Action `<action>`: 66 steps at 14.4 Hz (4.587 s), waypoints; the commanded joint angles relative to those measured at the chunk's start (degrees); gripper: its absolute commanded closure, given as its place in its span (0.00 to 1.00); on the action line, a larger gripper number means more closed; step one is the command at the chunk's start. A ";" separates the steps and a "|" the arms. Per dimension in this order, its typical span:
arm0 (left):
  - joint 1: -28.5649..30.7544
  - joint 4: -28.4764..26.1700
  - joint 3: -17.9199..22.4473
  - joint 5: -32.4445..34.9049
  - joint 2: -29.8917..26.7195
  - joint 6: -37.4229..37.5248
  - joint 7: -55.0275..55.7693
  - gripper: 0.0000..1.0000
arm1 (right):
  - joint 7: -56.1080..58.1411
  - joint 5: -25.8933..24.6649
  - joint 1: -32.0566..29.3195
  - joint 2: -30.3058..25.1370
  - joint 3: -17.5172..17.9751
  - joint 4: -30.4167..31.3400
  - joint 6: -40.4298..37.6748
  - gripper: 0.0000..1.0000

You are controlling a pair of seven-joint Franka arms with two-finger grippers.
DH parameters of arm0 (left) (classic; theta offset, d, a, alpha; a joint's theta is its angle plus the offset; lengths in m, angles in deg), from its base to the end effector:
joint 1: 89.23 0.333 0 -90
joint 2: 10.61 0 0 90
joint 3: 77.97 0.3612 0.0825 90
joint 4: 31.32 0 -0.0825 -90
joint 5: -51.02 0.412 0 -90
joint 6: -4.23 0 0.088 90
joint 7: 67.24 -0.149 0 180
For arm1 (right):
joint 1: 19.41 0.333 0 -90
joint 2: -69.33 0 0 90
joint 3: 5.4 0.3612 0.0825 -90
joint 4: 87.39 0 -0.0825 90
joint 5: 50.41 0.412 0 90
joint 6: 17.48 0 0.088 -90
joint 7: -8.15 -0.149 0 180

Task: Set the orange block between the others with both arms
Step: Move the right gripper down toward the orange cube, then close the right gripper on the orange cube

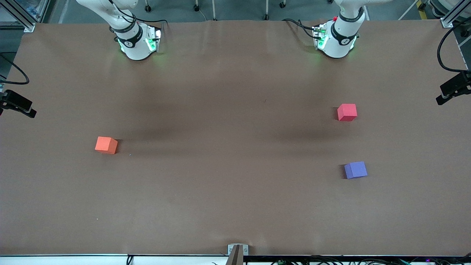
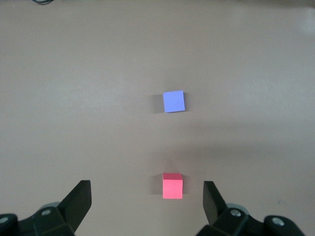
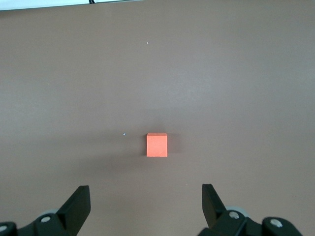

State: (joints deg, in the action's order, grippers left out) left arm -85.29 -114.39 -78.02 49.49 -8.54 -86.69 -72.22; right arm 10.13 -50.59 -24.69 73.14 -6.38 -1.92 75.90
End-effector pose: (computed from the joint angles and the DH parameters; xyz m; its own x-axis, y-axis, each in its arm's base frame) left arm 0.6005 0.0369 0.6688 0.9945 -0.0189 0.1026 -0.0209 -0.9996 0.0178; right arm 0.6120 -0.0672 0.6333 0.9947 -0.0740 0.0713 -0.0747 -0.9972 0.0067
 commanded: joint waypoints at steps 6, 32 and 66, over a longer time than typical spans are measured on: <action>0.46 0.02 -0.04 -0.84 -0.22 0.30 0.31 0.00 | 0.39 -0.79 -0.26 -2.14 0.63 2.34 -0.21 0.00; 0.45 0.02 0.04 -0.31 -0.22 -0.13 0.93 0.00 | 0.48 -1.23 -0.70 22.56 0.54 17.19 14.90 0.00; 1.25 -0.07 0.04 -0.31 -0.22 -0.49 0.93 0.00 | 0.40 -1.93 -1.66 31.17 0.63 15.61 22.20 0.07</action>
State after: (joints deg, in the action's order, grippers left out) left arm -84.43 -114.41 -77.79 49.49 -8.54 -86.85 -71.64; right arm 10.19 -51.78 -26.06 104.28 -6.10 13.09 97.45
